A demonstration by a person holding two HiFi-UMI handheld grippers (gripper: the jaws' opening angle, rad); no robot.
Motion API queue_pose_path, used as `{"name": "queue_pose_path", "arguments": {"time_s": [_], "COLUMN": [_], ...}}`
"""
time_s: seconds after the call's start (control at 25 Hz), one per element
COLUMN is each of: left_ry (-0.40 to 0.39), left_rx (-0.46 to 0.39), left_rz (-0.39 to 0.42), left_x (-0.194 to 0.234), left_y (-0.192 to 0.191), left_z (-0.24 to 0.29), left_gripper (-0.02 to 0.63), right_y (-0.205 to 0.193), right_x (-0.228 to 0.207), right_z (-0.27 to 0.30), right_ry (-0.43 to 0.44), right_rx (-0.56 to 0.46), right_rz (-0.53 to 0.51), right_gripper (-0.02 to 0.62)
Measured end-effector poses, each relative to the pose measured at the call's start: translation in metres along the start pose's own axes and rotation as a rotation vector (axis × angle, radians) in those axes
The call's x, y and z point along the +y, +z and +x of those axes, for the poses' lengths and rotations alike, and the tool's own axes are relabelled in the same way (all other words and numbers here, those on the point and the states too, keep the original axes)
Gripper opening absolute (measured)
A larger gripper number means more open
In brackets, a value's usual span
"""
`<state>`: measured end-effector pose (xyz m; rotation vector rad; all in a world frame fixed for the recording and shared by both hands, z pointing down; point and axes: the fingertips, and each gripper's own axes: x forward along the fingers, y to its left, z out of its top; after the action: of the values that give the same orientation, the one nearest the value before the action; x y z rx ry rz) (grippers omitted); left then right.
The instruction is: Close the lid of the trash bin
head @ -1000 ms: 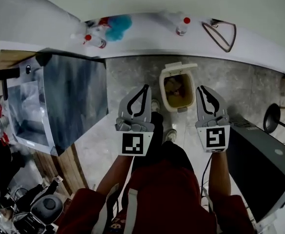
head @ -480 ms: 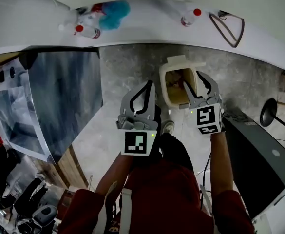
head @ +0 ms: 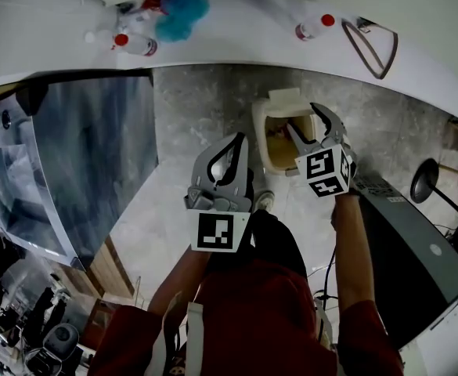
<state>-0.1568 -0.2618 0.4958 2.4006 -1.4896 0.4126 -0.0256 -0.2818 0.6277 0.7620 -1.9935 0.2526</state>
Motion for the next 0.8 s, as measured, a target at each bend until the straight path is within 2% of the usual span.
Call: {"name": "queue_pose_path", "arguments": {"time_s": [0.16,0.36,0.6,0.8], "left_ry": [0.017,0.01,-0.005,-0.004], "left_rx": [0.0,0.001,0.013,0.0], "left_rz": [-0.016,-0.022,-0.014,0.007], "left_x": [0.009,0.008,-0.004,-0.013], "left_y": [-0.003,-0.004,-0.008,-0.007], "left_z": [0.002,0.001,-0.002,-0.009], "left_gripper": [-0.005,-0.005,-0.005,-0.005], "right_y": [-0.004,-0.002,-0.014,-0.039], "right_x": [0.004,0.006,0.017,0.04], "right_z": [0.008,0.008,0.0,-0.012], "right_ry": [0.032,0.034,0.031,0.053], "right_rx": [0.036,0.021,0.02,0.036], "right_rz": [0.014,0.036,0.099,0.125], "right_gripper": [0.268,0.272,0.272,0.272]}}
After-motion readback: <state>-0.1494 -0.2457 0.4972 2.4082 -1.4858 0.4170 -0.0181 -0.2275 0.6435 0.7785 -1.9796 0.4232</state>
